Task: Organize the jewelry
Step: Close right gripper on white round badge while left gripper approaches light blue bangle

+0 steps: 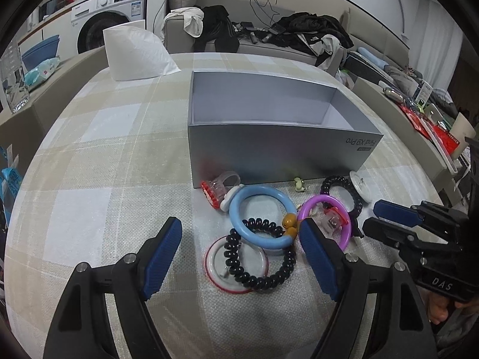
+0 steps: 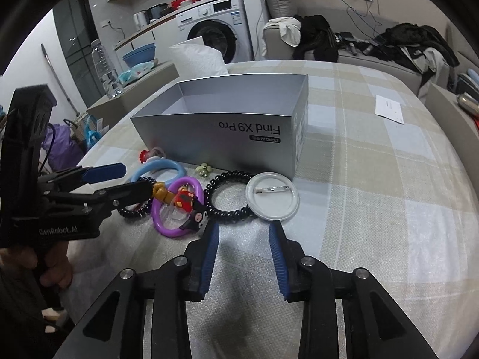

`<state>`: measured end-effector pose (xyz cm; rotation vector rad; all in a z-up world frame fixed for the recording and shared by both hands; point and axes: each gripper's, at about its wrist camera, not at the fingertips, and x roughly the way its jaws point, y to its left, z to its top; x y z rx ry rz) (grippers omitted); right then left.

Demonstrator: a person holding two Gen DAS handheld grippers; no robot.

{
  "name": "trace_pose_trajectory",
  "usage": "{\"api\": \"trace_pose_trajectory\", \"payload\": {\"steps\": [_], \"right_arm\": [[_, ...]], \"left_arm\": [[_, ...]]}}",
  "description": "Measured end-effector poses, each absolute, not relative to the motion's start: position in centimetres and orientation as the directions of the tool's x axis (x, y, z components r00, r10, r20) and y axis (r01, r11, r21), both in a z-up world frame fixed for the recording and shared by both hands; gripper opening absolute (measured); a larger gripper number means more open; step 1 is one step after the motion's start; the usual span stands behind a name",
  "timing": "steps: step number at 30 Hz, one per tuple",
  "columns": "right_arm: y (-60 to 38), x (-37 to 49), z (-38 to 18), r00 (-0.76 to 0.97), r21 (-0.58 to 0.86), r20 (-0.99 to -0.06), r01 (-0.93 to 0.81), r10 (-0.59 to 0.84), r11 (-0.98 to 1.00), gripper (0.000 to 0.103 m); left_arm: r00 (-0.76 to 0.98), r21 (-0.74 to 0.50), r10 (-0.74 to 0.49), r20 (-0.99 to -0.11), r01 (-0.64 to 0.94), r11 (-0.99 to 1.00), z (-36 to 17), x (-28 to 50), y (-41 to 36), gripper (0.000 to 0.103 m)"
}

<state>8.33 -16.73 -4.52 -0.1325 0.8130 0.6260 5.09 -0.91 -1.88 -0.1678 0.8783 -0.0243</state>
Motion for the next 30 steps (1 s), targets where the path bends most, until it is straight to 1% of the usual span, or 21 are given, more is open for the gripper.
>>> {"api": "trace_pose_trajectory", "payload": {"steps": [2, 11, 16, 22, 24, 25, 27, 30], "right_arm": [[-16.6, 8.2, -4.6, 0.521, 0.112, -0.715, -0.574, 0.467, 0.811, 0.037], [-15.4, 7.7, -4.7, 0.545, 0.024, -0.728, -0.586, 0.416, 0.810, 0.040], [-14.5, 7.3, -4.8, 0.567, -0.052, -0.736, -0.593, 0.371, 0.804, 0.043], [-14.5, 7.5, -4.9, 0.569, -0.054, -0.735, -0.591, 0.368, 0.805, 0.043], [-14.6, 7.6, -4.9, 0.570, -0.051, -0.734, -0.587, 0.369, 0.808, 0.039], [-14.7, 7.7, -4.8, 0.571, -0.043, -0.732, -0.584, 0.372, 0.810, 0.029], [-15.0, 7.8, -4.8, 0.580, -0.039, -0.728, -0.567, 0.365, 0.822, 0.019], [-15.1, 7.9, -4.8, 0.579, -0.034, -0.727, -0.567, 0.368, 0.823, 0.017]], "left_arm": [[0.636, -0.164, -0.095, -0.765, -0.050, 0.985, -1.9, 5.2, -0.8, 0.077], [0.622, -0.159, -0.101, -0.776, -0.039, 0.986, -1.8, 5.7, -1.1, 0.077], [0.622, -0.161, -0.102, -0.777, -0.039, 0.986, -1.7, 5.9, -1.1, 0.077], [0.620, -0.155, -0.100, -0.778, -0.036, 0.987, -1.7, 5.9, -1.1, 0.077], [0.620, -0.155, -0.100, -0.778, -0.036, 0.987, -1.7, 5.9, -1.1, 0.077], [0.620, -0.155, -0.099, -0.778, -0.037, 0.987, -1.8, 5.8, -1.1, 0.077], [0.620, -0.156, -0.100, -0.779, -0.038, 0.987, -1.8, 5.9, -1.1, 0.077], [0.619, -0.154, -0.096, -0.780, -0.040, 0.987, -1.7, 5.8, -1.2, 0.077]]}}
